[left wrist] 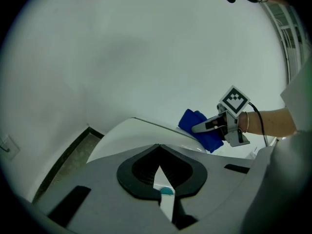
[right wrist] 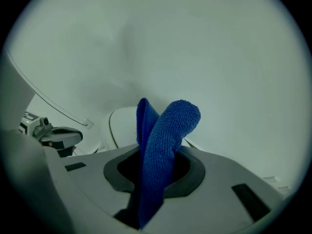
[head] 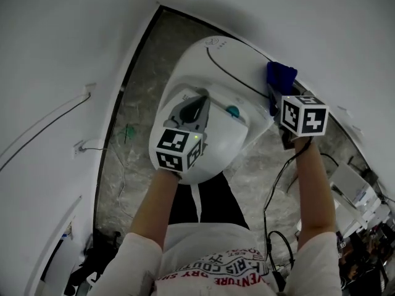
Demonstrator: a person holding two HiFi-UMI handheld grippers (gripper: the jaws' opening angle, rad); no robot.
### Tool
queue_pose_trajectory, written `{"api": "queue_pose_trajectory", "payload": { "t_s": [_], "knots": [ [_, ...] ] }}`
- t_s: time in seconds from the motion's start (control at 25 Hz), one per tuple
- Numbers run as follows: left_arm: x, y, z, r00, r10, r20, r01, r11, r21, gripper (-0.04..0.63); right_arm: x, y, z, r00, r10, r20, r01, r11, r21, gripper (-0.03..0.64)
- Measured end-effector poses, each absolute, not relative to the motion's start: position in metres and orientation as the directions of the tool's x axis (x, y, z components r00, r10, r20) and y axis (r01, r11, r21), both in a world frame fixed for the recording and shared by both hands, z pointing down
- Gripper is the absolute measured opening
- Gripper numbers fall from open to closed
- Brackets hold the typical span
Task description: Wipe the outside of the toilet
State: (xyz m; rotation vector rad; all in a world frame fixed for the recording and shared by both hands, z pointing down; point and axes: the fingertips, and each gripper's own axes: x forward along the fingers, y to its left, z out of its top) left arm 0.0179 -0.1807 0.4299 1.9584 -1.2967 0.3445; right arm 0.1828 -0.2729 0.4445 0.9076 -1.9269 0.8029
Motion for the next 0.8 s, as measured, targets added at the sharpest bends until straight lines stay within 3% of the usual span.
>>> {"api": "queue_pose_trajectory", "payload": {
  "t_s": [0.8],
  "knots": [
    [-0.052, -0.158, 0.481, 0.41, -0.699, 0.586, -0.889, -0.163, 0.427, 0.006, 0.051, -0.317, 0.46, -0.313, -0.205, 0.927, -0.485, 0.874, 0.029, 0.075]
  ]
}}
